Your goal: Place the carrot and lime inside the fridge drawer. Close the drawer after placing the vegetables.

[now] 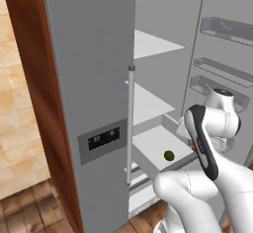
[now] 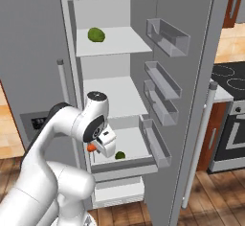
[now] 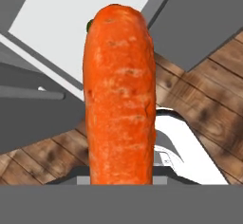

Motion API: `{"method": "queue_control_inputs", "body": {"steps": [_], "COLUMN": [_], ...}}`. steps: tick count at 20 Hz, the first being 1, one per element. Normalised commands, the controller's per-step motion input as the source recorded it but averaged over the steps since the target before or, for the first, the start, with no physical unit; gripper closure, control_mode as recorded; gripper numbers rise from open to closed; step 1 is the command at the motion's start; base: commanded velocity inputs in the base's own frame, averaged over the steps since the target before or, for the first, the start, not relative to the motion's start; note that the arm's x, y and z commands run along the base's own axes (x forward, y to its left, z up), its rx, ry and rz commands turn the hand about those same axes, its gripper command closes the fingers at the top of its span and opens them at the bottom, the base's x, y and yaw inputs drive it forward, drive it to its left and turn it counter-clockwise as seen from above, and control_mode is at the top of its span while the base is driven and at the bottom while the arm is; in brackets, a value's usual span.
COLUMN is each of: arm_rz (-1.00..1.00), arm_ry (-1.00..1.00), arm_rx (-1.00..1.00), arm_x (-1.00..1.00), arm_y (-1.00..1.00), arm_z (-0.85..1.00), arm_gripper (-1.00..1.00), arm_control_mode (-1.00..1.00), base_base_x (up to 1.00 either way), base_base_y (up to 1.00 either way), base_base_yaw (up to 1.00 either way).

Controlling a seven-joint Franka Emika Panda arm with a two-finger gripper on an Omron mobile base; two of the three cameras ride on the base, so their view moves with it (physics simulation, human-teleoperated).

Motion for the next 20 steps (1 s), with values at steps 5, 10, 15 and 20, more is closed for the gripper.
{"method": "queue_control_inputs", "body": {"steps": [5, 10, 15, 20], "arm_rz": [-0.02, 0.0, 0.0, 0.0], "arm_ry": [0.02, 0.07, 0.02, 0.0], "arm_rx": [-0.01, 0.0, 0.0, 0.0], "arm_x": [0.57, 0.59, 0.48, 0.42], "arm_y": [0.2, 0.15, 0.11, 0.06], "arm_z": [-0.24, -0.11, -0.3, -0.4], "arm_gripper": [1.0, 1.0, 1.0, 1.0], "arm_control_mode": [-1.0, -1.0, -1.0, -1.0], "base_base_x": [0.0, 0.0, 0.0, 0.0], "base_base_y": [0.0, 0.0, 0.0, 0.0], "base_base_yaw": [0.0, 0.0, 0.0, 0.0]}}
